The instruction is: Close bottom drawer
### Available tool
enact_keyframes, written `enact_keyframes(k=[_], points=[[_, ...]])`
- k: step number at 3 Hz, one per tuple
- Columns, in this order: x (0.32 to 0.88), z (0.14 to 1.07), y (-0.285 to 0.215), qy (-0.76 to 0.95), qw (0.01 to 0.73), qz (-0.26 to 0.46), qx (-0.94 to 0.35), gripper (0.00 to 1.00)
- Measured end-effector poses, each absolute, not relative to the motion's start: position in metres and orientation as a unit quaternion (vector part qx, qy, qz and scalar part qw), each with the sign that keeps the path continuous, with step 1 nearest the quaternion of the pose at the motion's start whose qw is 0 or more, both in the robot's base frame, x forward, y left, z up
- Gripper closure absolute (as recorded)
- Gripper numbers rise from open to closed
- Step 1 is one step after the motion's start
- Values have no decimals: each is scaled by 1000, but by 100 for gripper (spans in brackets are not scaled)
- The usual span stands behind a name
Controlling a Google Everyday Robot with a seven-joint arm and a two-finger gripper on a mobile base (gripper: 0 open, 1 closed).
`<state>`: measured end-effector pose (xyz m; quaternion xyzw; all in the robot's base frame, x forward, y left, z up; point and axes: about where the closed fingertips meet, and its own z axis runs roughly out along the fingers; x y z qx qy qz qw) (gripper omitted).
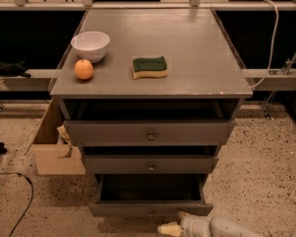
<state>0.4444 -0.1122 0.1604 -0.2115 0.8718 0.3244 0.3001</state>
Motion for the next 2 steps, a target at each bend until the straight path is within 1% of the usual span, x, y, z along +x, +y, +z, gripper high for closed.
enact_keyframes(k=[1,2], points=[[444,160,-112,872,300,324,-211,0],[491,187,-93,860,330,312,-235,0]])
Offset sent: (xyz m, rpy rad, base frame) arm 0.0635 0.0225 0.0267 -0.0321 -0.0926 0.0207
